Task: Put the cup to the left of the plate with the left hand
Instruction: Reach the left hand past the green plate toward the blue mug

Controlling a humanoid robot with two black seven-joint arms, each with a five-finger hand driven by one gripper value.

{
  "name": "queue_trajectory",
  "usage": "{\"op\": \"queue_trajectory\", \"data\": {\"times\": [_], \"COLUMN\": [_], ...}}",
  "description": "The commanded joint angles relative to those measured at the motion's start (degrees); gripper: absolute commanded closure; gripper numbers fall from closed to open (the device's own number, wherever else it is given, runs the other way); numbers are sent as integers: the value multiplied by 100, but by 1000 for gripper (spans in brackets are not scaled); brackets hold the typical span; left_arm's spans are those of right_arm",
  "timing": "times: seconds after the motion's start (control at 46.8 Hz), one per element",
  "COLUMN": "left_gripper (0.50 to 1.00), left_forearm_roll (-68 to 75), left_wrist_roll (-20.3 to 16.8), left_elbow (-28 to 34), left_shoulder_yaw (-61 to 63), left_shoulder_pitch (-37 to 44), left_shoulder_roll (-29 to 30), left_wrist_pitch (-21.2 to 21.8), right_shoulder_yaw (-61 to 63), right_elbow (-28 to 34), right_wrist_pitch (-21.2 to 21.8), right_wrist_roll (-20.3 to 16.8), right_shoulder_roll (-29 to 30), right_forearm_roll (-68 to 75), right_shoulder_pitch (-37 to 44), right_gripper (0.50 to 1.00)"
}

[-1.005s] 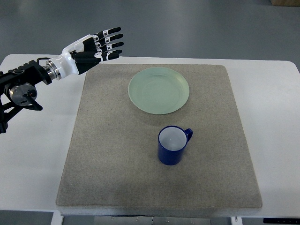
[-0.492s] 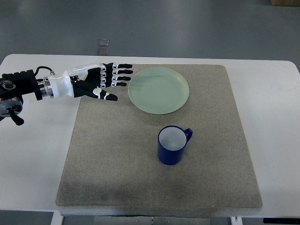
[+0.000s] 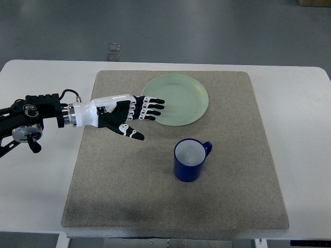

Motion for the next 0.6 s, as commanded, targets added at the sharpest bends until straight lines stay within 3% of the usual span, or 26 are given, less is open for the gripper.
{"op": "queue_trajectory", "data": {"times": [0.0,0.342,0.577], "left_gripper": [504,504,504], "left_forearm_roll": [14,524,542], "left_wrist_roll": [1,1,9], "left_elbow": [9,185,554], "left_shoulder_yaw": [3,3,3], "left_shoulder_pitch": [10,10,-17], "left_shoulder_roll": [-108,-784,-1233], "left_wrist_pitch": [-1,-1,230], "right_shoulder_yaw": [0,0,0], "right_elbow": [0,0,0], "right_wrist_pitch": [0,0,0], "right_wrist_roll": [1,1,1], "right_shoulder_roll": [0,0,0], "right_forearm_roll": [0,0,0], "right_shoulder_pitch": [2,2,2], "right_gripper": [568,568,568]}}
